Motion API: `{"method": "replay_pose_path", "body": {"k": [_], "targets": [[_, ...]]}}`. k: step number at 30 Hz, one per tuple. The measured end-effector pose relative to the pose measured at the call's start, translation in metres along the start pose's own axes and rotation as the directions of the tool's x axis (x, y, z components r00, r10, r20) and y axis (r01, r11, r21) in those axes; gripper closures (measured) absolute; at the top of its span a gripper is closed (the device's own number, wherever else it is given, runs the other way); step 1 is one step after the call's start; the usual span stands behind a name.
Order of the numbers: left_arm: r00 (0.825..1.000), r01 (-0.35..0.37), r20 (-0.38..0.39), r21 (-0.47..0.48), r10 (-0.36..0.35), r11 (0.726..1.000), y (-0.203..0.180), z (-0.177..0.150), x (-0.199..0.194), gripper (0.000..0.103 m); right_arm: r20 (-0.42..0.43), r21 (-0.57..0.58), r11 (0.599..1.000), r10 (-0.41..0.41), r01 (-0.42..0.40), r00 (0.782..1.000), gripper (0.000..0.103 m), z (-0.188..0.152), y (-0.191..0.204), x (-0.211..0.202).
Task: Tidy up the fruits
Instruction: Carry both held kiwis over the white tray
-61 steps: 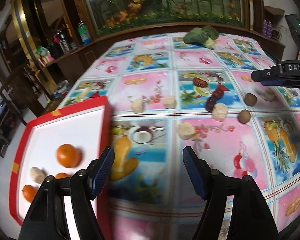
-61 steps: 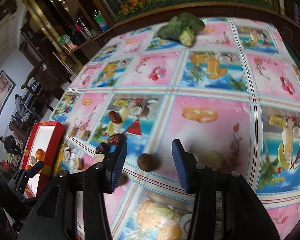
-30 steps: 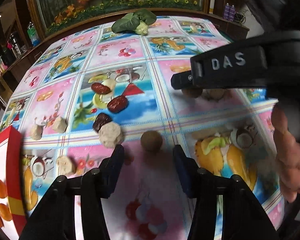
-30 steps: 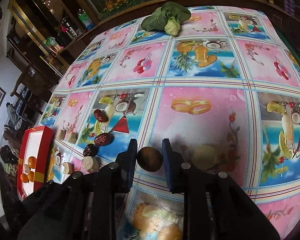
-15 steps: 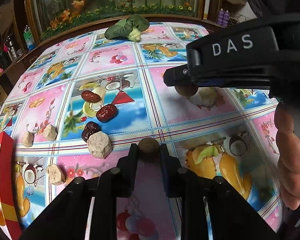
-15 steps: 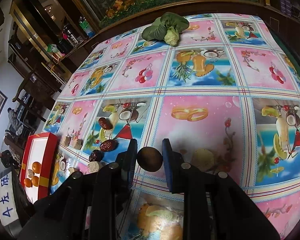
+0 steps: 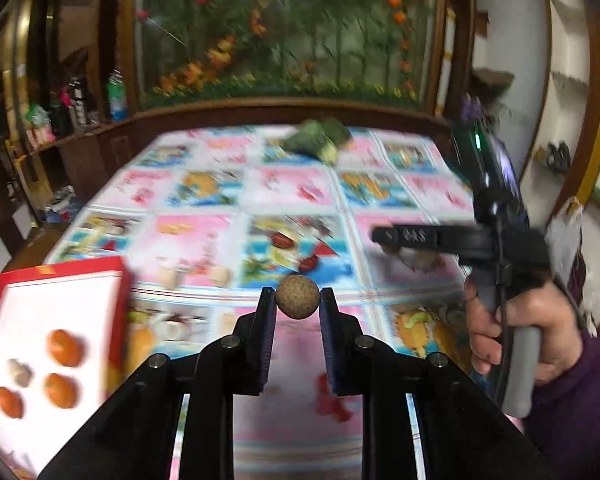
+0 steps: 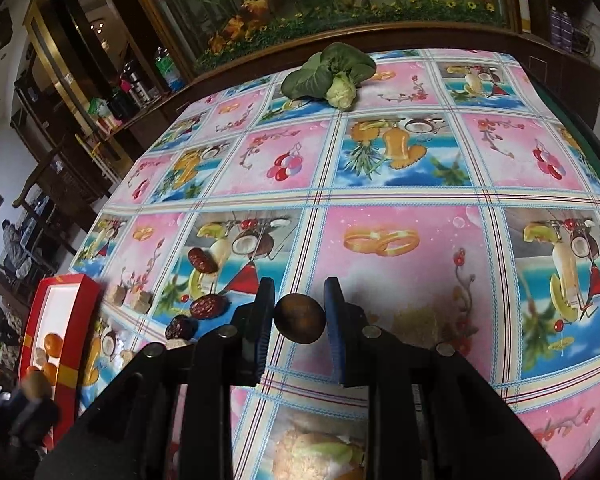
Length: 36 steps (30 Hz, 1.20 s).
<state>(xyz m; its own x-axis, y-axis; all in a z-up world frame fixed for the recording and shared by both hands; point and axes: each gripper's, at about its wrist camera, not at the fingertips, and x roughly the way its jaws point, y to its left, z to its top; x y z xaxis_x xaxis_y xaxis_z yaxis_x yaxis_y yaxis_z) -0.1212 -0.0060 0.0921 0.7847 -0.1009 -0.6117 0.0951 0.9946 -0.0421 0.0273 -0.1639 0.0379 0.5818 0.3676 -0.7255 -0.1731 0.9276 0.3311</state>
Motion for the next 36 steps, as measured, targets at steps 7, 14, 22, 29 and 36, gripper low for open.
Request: {"method": "replay_pose_path", "body": {"k": [7, 14, 22, 29, 36], "targets": [[0.992, -0.078, 0.094, -0.083, 0.086, 0.993, 0.051, 0.002, -0.037, 0.083, 0.069, 0.003, 0.993, 0.114, -0.114, 0.991, 0.076, -0.009, 0.046, -0.006], [0.974, -0.179, 0.104, -0.178, 0.199, 0.968, 0.111, -0.007, -0.054, 0.083, 0.017, -0.063, 0.918, 0.394, -0.392, 0.919, 0.075, -0.036, 0.156, 0.008], [0.932, -0.335, 0.043, -0.286, 0.361, 0.898, 0.184, -0.031, -0.061, 0.083, -0.102, -0.182, 0.823, 0.528, -0.538, 0.843, 0.075, -0.074, 0.253, 0.022], [0.910, -0.398, -0.011, -0.305, 0.415, 0.865, 0.207, -0.048, -0.054, 0.083, -0.215, -0.266, 0.750, 0.566, -0.605, 0.796, 0.075, -0.096, 0.276, 0.022], [0.905, -0.417, -0.039, -0.291, 0.424, 0.861, 0.211, -0.060, -0.049, 0.082, -0.290, -0.316, 0.739, 0.522, -0.595, 0.802, 0.075, -0.112, 0.282, 0.031]]}}
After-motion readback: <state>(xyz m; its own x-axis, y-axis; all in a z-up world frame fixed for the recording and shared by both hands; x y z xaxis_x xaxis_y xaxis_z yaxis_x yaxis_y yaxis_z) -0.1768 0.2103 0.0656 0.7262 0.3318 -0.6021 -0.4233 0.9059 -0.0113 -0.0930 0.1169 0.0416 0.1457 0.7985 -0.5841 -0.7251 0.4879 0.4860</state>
